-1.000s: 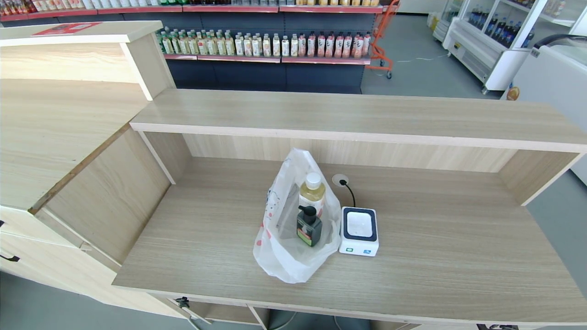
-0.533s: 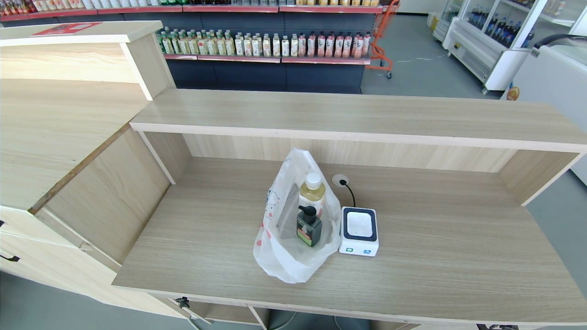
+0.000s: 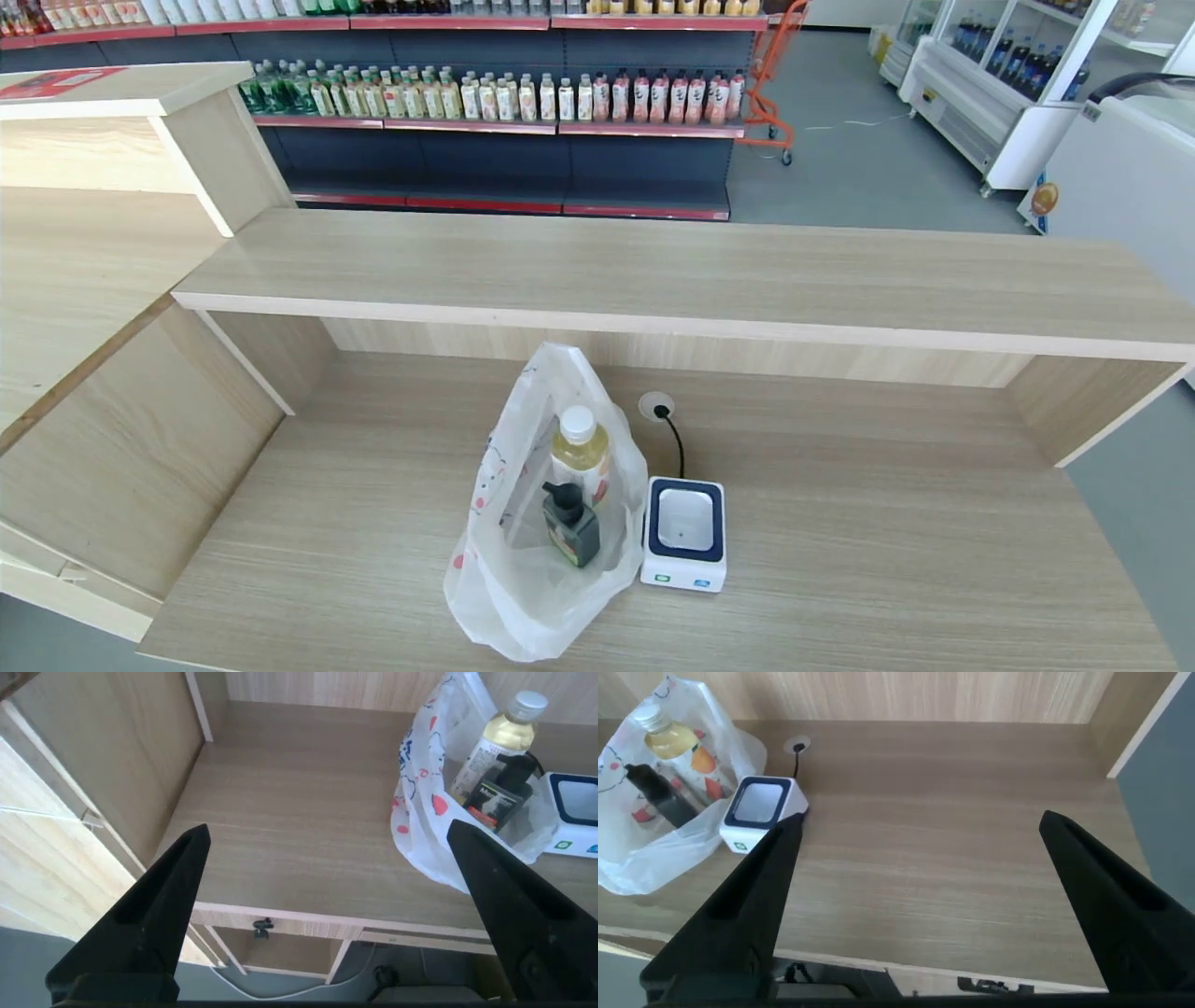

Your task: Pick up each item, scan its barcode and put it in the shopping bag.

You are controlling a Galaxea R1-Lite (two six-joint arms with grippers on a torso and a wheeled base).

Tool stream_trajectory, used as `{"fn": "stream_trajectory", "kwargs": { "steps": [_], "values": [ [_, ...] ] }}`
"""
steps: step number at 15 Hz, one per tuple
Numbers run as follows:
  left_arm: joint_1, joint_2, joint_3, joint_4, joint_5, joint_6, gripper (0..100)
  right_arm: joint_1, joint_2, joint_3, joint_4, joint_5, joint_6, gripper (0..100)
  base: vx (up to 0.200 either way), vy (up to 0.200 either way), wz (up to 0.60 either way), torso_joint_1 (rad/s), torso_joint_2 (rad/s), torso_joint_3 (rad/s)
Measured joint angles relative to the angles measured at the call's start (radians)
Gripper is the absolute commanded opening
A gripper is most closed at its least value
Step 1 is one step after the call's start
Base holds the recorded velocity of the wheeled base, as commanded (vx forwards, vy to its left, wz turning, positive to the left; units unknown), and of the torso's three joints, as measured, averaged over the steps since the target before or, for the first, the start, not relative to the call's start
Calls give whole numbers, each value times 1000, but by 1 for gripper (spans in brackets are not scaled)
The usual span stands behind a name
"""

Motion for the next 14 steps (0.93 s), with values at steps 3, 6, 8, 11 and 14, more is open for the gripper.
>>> {"fn": "stream_trajectory", "kwargs": {
  "steps": [3,6,8,11,14],
  "values": [
    [0,0,0,2,0,0,100,0,0,0,4,-3,-13,0,0,0,0,0,0,0],
    [1,0,0,-1,0,0,100,1,1,0,16,-4,-55,0,0,0,0,0,0,0],
    [-1,0,0,0,0,0,100,-1,1,0,19,-4,-54,0,0,0,0,0,0,0],
    [-1,0,0,0,0,0,100,0,1,0,28,-7,-49,0,0,0,0,0,0,0],
    [0,0,0,-1,0,0,100,0,1,0,29,-7,-49,0,0,0,0,0,0,0]
  ]
}}
